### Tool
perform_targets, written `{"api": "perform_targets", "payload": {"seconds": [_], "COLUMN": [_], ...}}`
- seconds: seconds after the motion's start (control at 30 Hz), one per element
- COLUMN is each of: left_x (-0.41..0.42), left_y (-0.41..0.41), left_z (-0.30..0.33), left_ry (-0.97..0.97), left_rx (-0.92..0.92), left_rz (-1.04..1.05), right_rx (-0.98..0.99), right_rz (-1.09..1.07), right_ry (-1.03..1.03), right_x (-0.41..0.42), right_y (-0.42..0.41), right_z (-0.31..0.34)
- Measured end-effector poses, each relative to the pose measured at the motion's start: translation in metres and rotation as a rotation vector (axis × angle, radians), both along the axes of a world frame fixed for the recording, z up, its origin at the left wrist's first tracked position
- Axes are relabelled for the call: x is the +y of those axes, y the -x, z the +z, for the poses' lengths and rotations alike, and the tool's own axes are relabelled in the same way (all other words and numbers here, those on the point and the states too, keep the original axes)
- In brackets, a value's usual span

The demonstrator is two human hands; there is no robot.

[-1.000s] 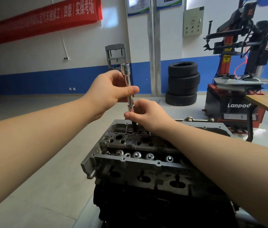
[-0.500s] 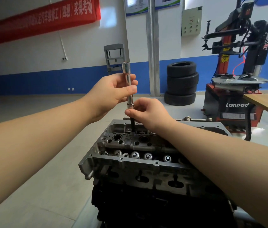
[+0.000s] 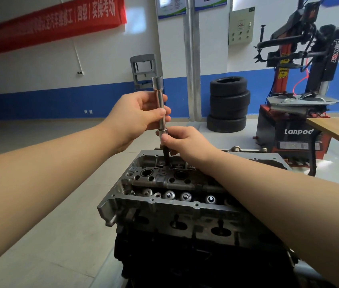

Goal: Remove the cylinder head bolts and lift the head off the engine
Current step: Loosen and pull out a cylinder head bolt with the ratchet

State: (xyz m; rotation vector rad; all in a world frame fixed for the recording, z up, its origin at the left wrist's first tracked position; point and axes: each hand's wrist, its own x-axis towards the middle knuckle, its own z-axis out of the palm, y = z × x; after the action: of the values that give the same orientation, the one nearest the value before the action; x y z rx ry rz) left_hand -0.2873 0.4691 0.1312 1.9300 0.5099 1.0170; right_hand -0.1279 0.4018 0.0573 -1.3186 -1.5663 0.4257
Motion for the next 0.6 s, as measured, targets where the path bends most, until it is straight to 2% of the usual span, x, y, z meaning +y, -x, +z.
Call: {"api": "perform_targets", "payload": {"seconds": [0.1, 0.17, 0.3, 0.47, 0.6], "left_x": [0.0032, 0.0041, 0.0031, 0.0046, 0.0004], "left_y": [-0.0006, -0.0014, -0.0024, 0.0007, -0.0005], "left_z": [0.0009, 0.0004, -0.0019, 0.001, 0.0004], "left_ry": [-0.108, -0.141, 0.03, -0.037, 0.013], "left_rx": [0.034, 0.106, 0.051, 0.04, 0.057], "left_rz": [0.14, 0.115, -0.056, 0.14, 0.028], "right_rx": [0.009, -0.04, -0.139, 0.007, -0.137], "right_rz": [-0.044, -0.125, -0.141, -0.085, -0.181], "right_ry": [-0.02, -0.04, -0.041, -0.001, -0.02], "right_x": [0.0012, 0.0019, -0.0003, 0.0016, 0.0037], "right_y": [0.0024, 0.0016, -0.0003, 0.0025, 0.0003], "right_z": [0.0014, 0.0014, 0.0014, 0.0022, 0.001]}}
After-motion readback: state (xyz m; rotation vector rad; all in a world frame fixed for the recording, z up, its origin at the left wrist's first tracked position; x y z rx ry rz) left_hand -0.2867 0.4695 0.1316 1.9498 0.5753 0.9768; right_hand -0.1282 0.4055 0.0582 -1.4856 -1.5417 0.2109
